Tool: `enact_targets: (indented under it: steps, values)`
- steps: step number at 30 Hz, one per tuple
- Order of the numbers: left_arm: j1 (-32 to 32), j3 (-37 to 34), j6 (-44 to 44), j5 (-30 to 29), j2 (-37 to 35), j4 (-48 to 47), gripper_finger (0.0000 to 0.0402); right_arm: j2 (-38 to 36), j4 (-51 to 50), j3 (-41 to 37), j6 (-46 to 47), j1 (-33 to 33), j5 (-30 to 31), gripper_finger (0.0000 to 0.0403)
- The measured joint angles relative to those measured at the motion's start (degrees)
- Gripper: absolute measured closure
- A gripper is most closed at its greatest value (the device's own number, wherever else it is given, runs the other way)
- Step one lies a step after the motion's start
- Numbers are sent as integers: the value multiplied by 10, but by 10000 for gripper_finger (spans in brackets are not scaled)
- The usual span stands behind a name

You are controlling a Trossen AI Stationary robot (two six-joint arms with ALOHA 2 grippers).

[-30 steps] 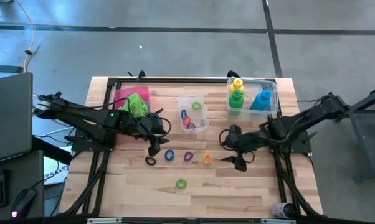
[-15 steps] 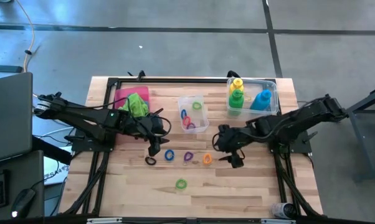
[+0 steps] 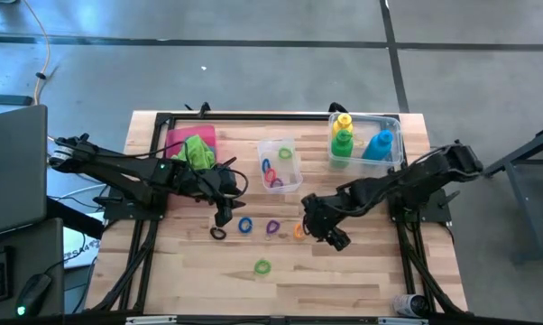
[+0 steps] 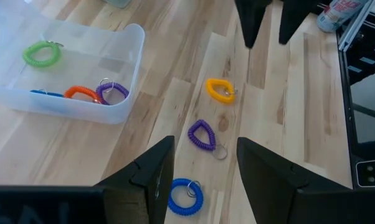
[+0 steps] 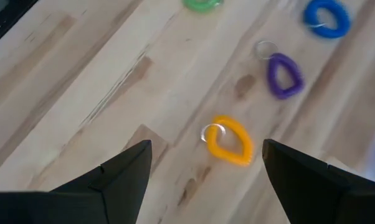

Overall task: Pick & Place Sports Items
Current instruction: Put the yellow spring keychain into the left transparent bin

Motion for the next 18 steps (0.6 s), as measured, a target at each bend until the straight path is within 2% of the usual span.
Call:
enact_targets:
  steps: [8,18]
  values:
    - [0,0,0,0,0,0,232,64,33,0,0,-13,-40,108]
    - [0,0,0,-1,0,0,232,85,63,0,1,-43,-50,108]
